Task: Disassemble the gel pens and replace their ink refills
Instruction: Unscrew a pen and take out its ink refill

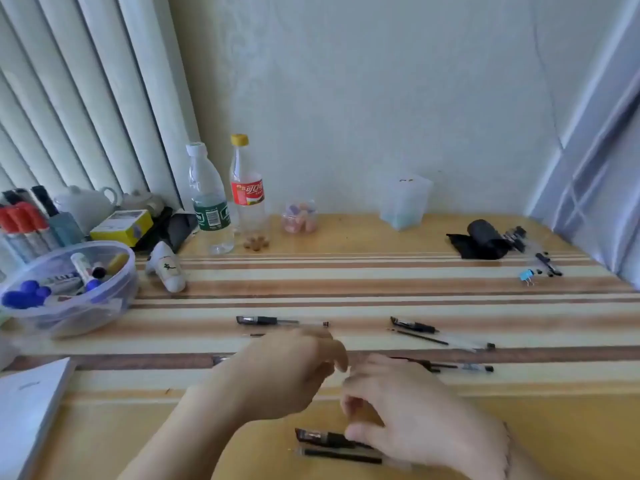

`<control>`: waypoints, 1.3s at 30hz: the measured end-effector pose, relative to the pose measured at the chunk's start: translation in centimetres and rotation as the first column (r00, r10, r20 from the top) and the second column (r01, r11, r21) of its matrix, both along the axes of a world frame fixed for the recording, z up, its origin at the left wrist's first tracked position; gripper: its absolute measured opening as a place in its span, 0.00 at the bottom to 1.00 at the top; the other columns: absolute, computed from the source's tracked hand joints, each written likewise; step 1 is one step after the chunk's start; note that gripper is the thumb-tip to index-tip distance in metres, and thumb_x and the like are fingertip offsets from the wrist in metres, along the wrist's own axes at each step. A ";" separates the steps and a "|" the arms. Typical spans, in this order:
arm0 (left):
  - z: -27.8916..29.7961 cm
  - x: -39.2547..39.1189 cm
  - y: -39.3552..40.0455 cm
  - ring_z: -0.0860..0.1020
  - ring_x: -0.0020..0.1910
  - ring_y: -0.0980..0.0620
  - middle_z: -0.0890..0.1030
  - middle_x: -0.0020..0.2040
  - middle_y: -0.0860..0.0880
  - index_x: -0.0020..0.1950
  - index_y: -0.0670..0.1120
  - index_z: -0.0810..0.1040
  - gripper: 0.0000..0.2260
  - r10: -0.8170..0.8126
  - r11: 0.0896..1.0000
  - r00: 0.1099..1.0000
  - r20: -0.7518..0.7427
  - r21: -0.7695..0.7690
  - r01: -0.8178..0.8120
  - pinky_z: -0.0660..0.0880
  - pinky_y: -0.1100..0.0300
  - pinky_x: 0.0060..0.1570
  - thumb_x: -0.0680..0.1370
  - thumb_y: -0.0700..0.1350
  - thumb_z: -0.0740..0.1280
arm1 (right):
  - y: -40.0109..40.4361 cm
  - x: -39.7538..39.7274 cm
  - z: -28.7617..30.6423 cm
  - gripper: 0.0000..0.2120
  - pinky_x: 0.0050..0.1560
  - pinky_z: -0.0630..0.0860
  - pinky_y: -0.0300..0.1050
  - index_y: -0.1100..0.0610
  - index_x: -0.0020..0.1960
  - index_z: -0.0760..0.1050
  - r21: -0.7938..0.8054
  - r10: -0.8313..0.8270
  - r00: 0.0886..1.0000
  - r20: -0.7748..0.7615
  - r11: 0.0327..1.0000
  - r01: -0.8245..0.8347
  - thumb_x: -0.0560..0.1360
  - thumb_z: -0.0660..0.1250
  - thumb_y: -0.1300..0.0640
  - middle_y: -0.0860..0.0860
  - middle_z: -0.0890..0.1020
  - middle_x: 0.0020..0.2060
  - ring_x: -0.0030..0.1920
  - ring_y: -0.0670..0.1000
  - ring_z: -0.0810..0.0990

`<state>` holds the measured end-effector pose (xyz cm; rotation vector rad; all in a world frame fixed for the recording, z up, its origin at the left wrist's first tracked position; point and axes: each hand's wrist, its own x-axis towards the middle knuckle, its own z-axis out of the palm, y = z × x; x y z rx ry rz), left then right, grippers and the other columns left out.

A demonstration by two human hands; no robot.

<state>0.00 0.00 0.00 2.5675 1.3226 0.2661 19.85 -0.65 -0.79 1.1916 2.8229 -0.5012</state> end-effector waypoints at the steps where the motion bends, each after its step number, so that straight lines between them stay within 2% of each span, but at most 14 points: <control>1: -0.6 0.2 -0.6 0.75 0.50 0.57 0.78 0.53 0.58 0.57 0.56 0.75 0.11 0.006 1.000 1.000 -0.016 0.010 -0.006 0.73 0.59 0.47 0.80 0.45 0.57 | -0.3 -0.1 -0.3 0.12 0.57 0.70 0.46 0.44 0.51 0.72 0.009 -0.006 0.999 0.034 1.000 0.006 0.74 0.61 0.38 0.39 0.76 0.52 0.57 0.43 0.69; 4: -2.6 0.5 -2.0 0.75 0.48 0.53 0.77 0.50 0.56 0.54 0.55 0.74 0.09 0.004 0.999 1.000 -0.001 0.052 -0.004 0.74 0.54 0.45 0.78 0.45 0.57 | -0.7 0.1 -1.0 0.13 0.52 0.72 0.47 0.44 0.51 0.72 0.138 0.019 0.997 0.070 0.990 -0.028 0.74 0.59 0.37 0.40 0.76 0.48 0.53 0.45 0.71; 6: -3.7 0.3 -2.6 0.74 0.46 0.54 0.75 0.47 0.56 0.51 0.54 0.74 0.07 -0.001 0.999 0.998 0.059 0.034 -0.001 0.74 0.54 0.45 0.78 0.49 0.58 | -0.6 0.5 -1.4 0.17 0.52 0.73 0.48 0.45 0.51 0.73 0.122 0.044 0.998 0.039 0.991 -0.049 0.73 0.59 0.34 0.42 0.76 0.47 0.52 0.45 0.70; 10: -4.5 0.0 -2.6 0.72 0.48 0.57 0.75 0.47 0.56 0.50 0.53 0.76 0.11 -0.081 0.993 0.992 0.097 0.093 0.072 0.68 0.66 0.48 0.78 0.57 0.58 | -0.1 1.3 -2.0 0.17 0.55 0.72 0.43 0.44 0.52 0.74 0.057 0.023 0.998 -0.051 0.998 -0.020 0.71 0.63 0.34 0.41 0.76 0.48 0.52 0.40 0.69; 14: -5.5 0.5 -2.4 0.70 0.47 0.56 0.73 0.46 0.57 0.49 0.54 0.74 0.14 -0.107 0.983 0.993 0.048 0.154 0.098 0.69 0.61 0.47 0.75 0.63 0.60 | -0.2 1.0 -2.9 0.13 0.52 0.72 0.43 0.46 0.49 0.76 0.109 0.016 0.996 -0.089 0.994 -0.006 0.73 0.59 0.39 0.41 0.76 0.44 0.51 0.41 0.70; 18: -6.1 0.5 -2.1 0.71 0.45 0.55 0.73 0.44 0.56 0.45 0.53 0.72 0.11 -0.074 0.987 0.994 0.085 0.147 0.061 0.70 0.59 0.45 0.75 0.60 0.62 | -0.3 0.8 -3.3 0.12 0.53 0.72 0.44 0.46 0.49 0.74 0.158 0.000 0.993 -0.116 0.987 0.019 0.77 0.56 0.42 0.41 0.74 0.46 0.52 0.41 0.69; 20: -6.1 0.5 -2.0 0.72 0.44 0.53 0.73 0.44 0.55 0.44 0.52 0.72 0.08 -0.079 0.988 0.992 0.096 0.138 0.065 0.69 0.59 0.43 0.76 0.56 0.60 | -0.4 0.8 -3.3 0.12 0.52 0.71 0.42 0.45 0.49 0.73 0.159 -0.014 0.993 -0.119 0.987 0.033 0.77 0.56 0.40 0.40 0.74 0.46 0.52 0.40 0.69; 22: -6.2 0.6 -2.0 0.72 0.45 0.52 0.74 0.45 0.54 0.47 0.50 0.72 0.09 -0.068 0.990 0.993 0.092 0.131 0.056 0.70 0.58 0.45 0.76 0.55 0.58 | -0.7 0.6 -3.3 0.11 0.50 0.72 0.41 0.43 0.48 0.71 0.137 -0.039 0.992 -0.117 0.989 0.055 0.75 0.59 0.38 0.39 0.74 0.45 0.49 0.39 0.69; 24: -6.4 0.6 -1.9 0.73 0.44 0.51 0.73 0.44 0.55 0.48 0.49 0.71 0.08 -0.022 0.995 0.989 0.148 0.096 0.008 0.73 0.53 0.45 0.77 0.53 0.59 | -0.8 0.5 -3.4 0.09 0.46 0.71 0.40 0.43 0.48 0.70 0.140 -0.075 0.988 -0.136 0.986 0.094 0.75 0.62 0.40 0.39 0.73 0.44 0.46 0.39 0.69; 27: -6.6 0.8 -1.9 0.76 0.42 0.47 0.78 0.46 0.53 0.50 0.52 0.67 0.06 0.034 0.996 0.972 0.233 0.067 -0.051 0.75 0.50 0.42 0.78 0.51 0.55 | -0.8 0.4 -3.6 0.05 0.39 0.70 0.39 0.45 0.48 0.68 0.188 -0.153 0.961 -0.230 0.962 0.198 0.77 0.60 0.44 0.39 0.73 0.38 0.41 0.43 0.72; 29: -6.7 0.9 -1.9 0.77 0.43 0.47 0.80 0.48 0.53 0.53 0.53 0.68 0.07 0.023 0.993 0.970 0.244 0.109 -0.051 0.75 0.51 0.41 0.79 0.52 0.54 | -0.6 0.5 -4.1 0.04 0.39 0.73 0.42 0.45 0.50 0.70 0.173 -0.179 0.938 -0.298 0.956 0.238 0.78 0.60 0.46 0.38 0.76 0.37 0.41 0.43 0.75; 32: -7.0 0.8 -1.5 0.75 0.39 0.46 0.79 0.41 0.51 0.50 0.52 0.70 0.06 0.001 0.988 0.977 0.215 0.153 -0.034 0.73 0.51 0.38 0.79 0.52 0.56 | 0.0 0.5 -4.8 0.08 0.42 0.77 0.48 0.46 0.49 0.75 0.112 -0.160 0.934 -0.319 0.972 0.205 0.78 0.59 0.45 0.40 0.81 0.40 0.42 0.43 0.78; 35: -7.0 0.6 -1.0 0.71 0.32 0.47 0.75 0.33 0.51 0.45 0.52 0.68 0.03 -0.030 0.989 0.979 0.202 0.149 0.000 0.70 0.54 0.32 0.79 0.48 0.59 | 0.5 0.6 -5.1 0.09 0.40 0.76 0.51 0.47 0.47 0.77 0.026 -0.165 0.926 -0.338 0.982 0.185 0.78 0.60 0.45 0.44 0.81 0.36 0.38 0.45 0.78; 39: -6.8 0.6 -0.6 0.69 0.29 0.51 0.74 0.31 0.52 0.45 0.55 0.72 0.04 -0.032 0.992 0.964 0.265 0.125 -0.002 0.69 0.57 0.30 0.79 0.51 0.61 | 1.0 1.1 -5.0 0.08 0.39 0.74 0.53 0.46 0.44 0.77 -0.035 -0.175 0.919 -0.355 0.984 0.174 0.78 0.61 0.48 0.49 0.80 0.33 0.35 0.49 0.76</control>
